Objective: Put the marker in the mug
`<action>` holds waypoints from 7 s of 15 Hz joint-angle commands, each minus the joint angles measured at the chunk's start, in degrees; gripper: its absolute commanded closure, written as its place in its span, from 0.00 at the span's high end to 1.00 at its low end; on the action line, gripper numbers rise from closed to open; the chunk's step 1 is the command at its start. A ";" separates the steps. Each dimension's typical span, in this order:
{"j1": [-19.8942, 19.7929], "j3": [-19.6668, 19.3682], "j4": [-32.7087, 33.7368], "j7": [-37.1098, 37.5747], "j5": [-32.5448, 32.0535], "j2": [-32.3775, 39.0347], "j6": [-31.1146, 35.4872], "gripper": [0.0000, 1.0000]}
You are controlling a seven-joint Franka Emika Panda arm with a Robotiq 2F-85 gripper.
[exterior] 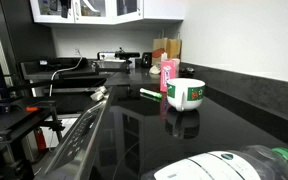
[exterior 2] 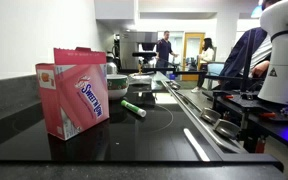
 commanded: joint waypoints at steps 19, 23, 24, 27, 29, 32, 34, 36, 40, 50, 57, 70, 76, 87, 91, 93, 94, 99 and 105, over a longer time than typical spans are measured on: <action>-9.68 -2.52 9.31 20.79 5.40 28.29 29.44 1.00; -8.89 -5.10 15.26 30.79 3.81 39.68 33.58 1.00; -8.55 -6.08 16.82 32.44 2.83 42.49 34.17 1.00; -7.40 -9.13 21.33 31.88 0.99 49.55 34.25 1.00; -6.85 -10.73 24.75 29.99 0.14 54.27 32.92 1.00; -5.26 -12.17 29.07 26.99 -1.59 60.22 32.07 1.00; -4.15 -12.68 31.06 26.55 -1.06 63.23 32.51 1.00; -2.85 -13.45 32.72 27.22 -1.49 65.90 33.26 1.00; -0.95 -15.93 34.90 28.74 -1.93 69.20 35.07 1.00; -1.49 -18.31 39.85 26.67 -1.64 74.15 35.98 0.58; -1.11 -19.01 44.02 25.34 -1.68 78.10 35.81 0.04; 6.57 -26.47 34.77 45.76 -13.52 63.88 39.70 0.05; 6.93 -27.75 35.02 61.59 -29.97 60.50 34.28 0.05; 5.65 -24.27 43.53 73.29 -48.35 64.07 22.06 0.05; 5.27 -24.97 50.72 75.38 -46.82 68.79 14.87 0.05; 6.26 -24.96 55.68 78.29 -47.55 71.84 10.76 0.05; 6.47 -24.80 57.62 79.21 -47.80 73.04 10.19 0.05; 7.15 -25.27 65.05 81.80 -48.11 78.74 9.87 0.05; 4.15 -25.63 66.82 80.70 -44.94 80.50 9.77 0.05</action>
